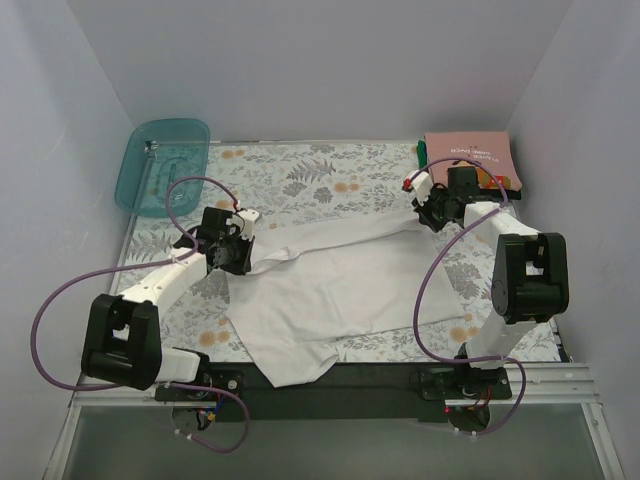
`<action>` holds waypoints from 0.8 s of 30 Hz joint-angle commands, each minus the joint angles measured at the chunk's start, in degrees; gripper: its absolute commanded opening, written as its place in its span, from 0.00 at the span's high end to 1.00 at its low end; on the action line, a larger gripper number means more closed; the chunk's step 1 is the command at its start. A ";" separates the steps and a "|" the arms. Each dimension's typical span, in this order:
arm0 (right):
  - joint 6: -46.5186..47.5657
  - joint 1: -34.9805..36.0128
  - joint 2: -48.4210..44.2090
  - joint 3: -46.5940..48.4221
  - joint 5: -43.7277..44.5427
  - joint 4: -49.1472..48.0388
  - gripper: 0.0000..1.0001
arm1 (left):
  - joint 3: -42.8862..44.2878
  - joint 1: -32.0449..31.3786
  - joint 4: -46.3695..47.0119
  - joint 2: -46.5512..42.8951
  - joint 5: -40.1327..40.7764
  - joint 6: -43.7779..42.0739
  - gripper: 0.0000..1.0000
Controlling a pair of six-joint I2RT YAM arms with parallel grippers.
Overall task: Fold and stack the t-shirts
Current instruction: Fold the tshirt
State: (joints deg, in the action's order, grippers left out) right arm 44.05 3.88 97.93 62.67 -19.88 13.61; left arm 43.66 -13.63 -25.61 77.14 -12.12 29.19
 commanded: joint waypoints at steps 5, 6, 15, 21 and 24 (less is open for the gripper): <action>3.67 -0.10 -0.90 1.39 0.37 1.95 0.99 | 5.29 -0.08 -3.39 -1.20 -1.94 -2.12 1.00; 3.93 -0.10 -1.25 1.40 0.45 2.21 0.99 | 5.47 -0.17 -3.66 -1.38 -2.12 -2.38 1.00; 7.36 -0.10 -2.04 -2.73 0.72 3.62 0.99 | 4.15 -0.17 -5.42 -1.21 -2.30 -5.11 1.00; 7.89 -0.10 -1.25 -3.17 0.89 3.71 0.99 | 4.15 -0.17 -5.59 0.02 -3.35 -5.55 1.00; 8.33 -0.10 -1.08 -3.08 1.33 3.80 0.99 | 4.15 -0.17 -5.95 0.37 -4.14 -6.07 1.00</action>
State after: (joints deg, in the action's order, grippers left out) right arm 51.05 3.86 97.80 59.31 -19.20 17.17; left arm 48.03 -13.63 -30.35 77.62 -14.57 24.43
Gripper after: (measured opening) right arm 0.029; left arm 0.018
